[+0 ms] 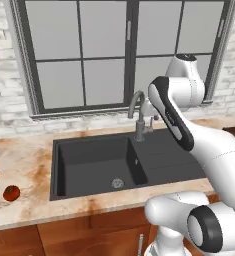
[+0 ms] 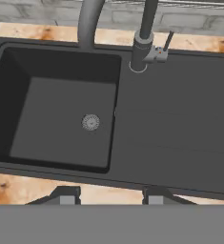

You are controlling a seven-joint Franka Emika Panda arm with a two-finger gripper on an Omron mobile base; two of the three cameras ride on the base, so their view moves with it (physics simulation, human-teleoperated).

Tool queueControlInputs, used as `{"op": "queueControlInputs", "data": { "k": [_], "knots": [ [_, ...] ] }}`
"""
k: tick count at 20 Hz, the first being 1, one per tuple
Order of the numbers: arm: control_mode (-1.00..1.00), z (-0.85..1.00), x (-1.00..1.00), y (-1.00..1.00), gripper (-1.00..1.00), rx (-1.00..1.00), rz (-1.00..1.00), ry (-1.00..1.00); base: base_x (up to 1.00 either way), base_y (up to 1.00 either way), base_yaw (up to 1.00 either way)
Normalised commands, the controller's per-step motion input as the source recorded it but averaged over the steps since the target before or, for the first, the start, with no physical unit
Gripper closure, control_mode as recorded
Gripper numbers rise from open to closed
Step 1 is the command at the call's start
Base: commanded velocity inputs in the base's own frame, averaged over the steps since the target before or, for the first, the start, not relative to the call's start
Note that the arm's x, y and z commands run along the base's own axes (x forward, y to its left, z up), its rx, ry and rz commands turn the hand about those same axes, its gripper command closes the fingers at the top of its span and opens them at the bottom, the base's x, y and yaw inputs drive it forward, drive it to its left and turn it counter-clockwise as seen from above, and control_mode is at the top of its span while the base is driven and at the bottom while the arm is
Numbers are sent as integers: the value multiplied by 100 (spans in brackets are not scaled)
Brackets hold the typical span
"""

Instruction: Pick up all produce items and place them in the sink. Turn on the sink faucet to wash them. Then turn the sink off and put them in the tray.

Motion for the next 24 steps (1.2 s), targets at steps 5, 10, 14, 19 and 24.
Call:
{"op": "queueControlInputs", "data": {
  "k": [5,10,14,19,24],
  "knots": [
    [100,0,0,0,-100,0,0,0,-6,38,0],
    [100,0,0,0,-100,0,0,0,-21,100,0],
    [100,0,0,0,-100,0,0,0,-4,90,-3],
    [100,0,0,0,-100,0,0,0,31,44,-5],
    [100,0,0,0,-100,0,0,0,39,25,-3]
  ]
}}
